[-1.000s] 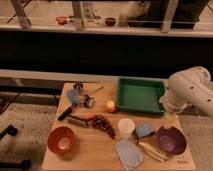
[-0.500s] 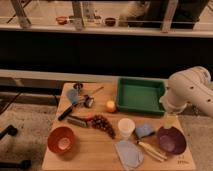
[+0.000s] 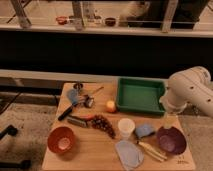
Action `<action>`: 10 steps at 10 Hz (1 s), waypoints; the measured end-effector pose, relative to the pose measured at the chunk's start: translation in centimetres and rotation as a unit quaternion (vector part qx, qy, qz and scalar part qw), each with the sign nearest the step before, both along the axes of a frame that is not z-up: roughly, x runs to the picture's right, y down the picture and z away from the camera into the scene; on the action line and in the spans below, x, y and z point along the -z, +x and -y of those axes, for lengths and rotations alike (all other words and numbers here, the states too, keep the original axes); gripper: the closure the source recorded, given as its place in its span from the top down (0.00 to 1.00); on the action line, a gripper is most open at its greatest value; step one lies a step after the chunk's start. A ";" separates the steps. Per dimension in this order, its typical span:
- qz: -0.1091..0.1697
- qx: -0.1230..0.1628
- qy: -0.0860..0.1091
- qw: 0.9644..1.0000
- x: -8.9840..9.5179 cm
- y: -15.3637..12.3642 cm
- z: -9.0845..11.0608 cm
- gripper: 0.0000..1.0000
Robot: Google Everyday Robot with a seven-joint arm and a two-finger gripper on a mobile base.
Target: Wipe table surface with towel
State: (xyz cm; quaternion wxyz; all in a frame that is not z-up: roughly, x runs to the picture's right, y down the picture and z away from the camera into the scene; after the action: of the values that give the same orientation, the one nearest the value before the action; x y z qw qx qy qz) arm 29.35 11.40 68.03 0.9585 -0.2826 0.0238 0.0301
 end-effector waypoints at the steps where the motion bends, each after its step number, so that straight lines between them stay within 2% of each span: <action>1: 0.000 0.000 0.000 1.000 0.0 0.0 0.0 0.80; 6: 0.002 -0.006 -0.001 1.000 0.1 0.1 -1.0 0.80; 10: 0.015 -0.008 -0.001 1.000 0.7 0.3 -2.7 0.80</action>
State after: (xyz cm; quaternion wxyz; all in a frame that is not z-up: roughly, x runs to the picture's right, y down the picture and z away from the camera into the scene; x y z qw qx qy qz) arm 29.62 14.11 67.35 0.9581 -0.2844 0.0071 0.0332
